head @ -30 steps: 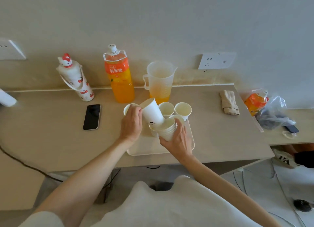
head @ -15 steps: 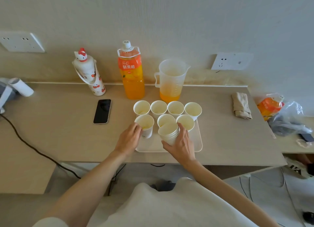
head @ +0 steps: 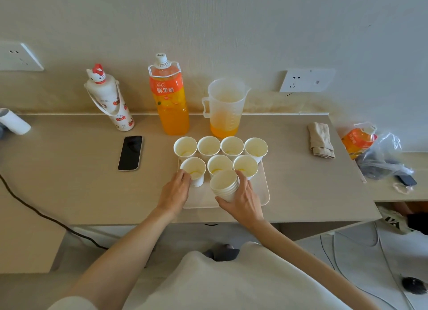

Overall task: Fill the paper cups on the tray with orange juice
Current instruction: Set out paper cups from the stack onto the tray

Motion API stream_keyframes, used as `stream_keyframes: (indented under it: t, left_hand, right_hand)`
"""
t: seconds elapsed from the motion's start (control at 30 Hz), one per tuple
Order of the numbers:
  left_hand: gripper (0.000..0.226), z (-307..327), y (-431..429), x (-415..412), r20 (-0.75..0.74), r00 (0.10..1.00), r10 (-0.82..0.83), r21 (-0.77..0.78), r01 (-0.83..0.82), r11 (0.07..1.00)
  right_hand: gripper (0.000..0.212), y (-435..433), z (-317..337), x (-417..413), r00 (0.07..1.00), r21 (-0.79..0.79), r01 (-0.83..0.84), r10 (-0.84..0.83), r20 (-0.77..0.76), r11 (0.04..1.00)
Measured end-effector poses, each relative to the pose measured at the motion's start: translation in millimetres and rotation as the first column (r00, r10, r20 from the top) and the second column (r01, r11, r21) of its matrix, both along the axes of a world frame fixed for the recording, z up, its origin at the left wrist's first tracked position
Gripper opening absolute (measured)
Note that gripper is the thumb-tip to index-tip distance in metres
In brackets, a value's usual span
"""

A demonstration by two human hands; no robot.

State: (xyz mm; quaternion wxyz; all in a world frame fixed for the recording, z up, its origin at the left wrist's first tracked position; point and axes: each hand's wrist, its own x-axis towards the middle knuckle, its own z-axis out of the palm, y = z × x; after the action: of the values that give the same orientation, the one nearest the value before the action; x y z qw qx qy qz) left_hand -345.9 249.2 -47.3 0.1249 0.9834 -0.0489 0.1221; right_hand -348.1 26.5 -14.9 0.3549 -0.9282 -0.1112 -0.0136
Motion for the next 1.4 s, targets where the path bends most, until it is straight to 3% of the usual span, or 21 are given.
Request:
stream_keyframes:
  t: [0.4, 0.53, 0.73, 0.9, 1.07, 1.4]
  left_hand:
    - [0.017, -2, -2, 7, -0.029, 1.0, 0.004, -0.01, -0.004, 1.0]
    - [0.025, 4, -4, 7, 0.038, 0.999, 0.009, -0.054, -0.007, 0.998]
    - [0.019, 27, -30, 8, 0.293, 0.922, -0.254, -0.047, 0.28, 0.959]
    - [0.023, 22, -52, 3, 0.344, 0.848, -0.403, -0.03, 0.439, 0.898]
    - [0.044, 23, -62, -1, 0.357, 0.863, -0.358, -0.049, 0.4, 0.915]
    - [0.052, 43, -59, -5, 0.447, 0.882, -0.146, -0.061, 0.193, 0.979]
  right_hand:
    - [0.092, -3, 2, 2, 1.0, 0.001, -0.008, 0.008, -0.009, 1.0]
    - [0.094, -4, 0, 2, 0.999, -0.014, -0.002, 0.002, -0.033, 1.0]
    - [0.089, 1, 1, 1, 0.999, -0.009, 0.009, -0.01, -0.043, 1.0]
    - [0.084, 5, 5, -2, 0.995, -0.003, 0.087, -0.087, -0.05, 0.996]
    - [0.079, 4, 7, -5, 0.993, -0.017, 0.115, -0.115, -0.02, 0.993]
    - [0.083, -4, 4, -9, 0.997, -0.085, 0.072, -0.074, -0.023, 0.994]
